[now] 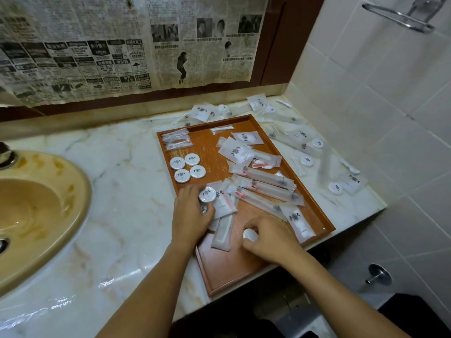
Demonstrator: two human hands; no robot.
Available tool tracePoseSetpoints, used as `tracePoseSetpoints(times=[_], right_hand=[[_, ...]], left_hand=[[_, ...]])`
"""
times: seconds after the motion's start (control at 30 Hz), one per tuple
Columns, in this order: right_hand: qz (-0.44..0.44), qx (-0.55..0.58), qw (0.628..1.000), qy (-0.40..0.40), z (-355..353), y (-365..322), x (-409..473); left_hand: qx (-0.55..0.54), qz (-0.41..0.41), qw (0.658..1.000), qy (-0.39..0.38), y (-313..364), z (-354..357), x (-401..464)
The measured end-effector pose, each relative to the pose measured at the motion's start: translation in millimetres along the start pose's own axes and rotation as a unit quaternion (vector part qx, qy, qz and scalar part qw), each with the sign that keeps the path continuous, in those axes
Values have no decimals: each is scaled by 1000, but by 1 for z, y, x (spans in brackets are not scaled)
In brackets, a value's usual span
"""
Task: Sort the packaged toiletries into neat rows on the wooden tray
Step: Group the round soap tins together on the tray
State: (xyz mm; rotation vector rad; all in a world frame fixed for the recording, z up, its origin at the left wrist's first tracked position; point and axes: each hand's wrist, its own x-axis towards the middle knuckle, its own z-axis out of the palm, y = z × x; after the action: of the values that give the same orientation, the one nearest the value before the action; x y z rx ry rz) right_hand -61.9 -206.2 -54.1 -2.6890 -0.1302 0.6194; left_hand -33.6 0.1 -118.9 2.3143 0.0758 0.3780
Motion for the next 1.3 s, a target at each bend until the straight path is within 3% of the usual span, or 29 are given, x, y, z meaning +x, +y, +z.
tracePoseSetpoints(times=[0.33, 0.5, 0.87, 1.07, 1.3], right_hand=[[-48, 199, 976, 75, -21, -8, 17], [-74, 261, 960, 74, -28, -11, 30], [-160, 201, 962, 96, -37, -17, 80], [-195, 226, 950, 87, -45, -38, 115], [-250, 201, 939, 122, -44, -63, 157]], left_hand=[[-33, -10, 999, 15, 3, -1, -3], [-54, -18, 998, 27, 5, -1, -3], [-122, -32, 991, 52, 11, -10, -1], [-40, -61, 994, 82, 1, -28, 31], [-3, -96, 994, 53, -26, -49, 75]])
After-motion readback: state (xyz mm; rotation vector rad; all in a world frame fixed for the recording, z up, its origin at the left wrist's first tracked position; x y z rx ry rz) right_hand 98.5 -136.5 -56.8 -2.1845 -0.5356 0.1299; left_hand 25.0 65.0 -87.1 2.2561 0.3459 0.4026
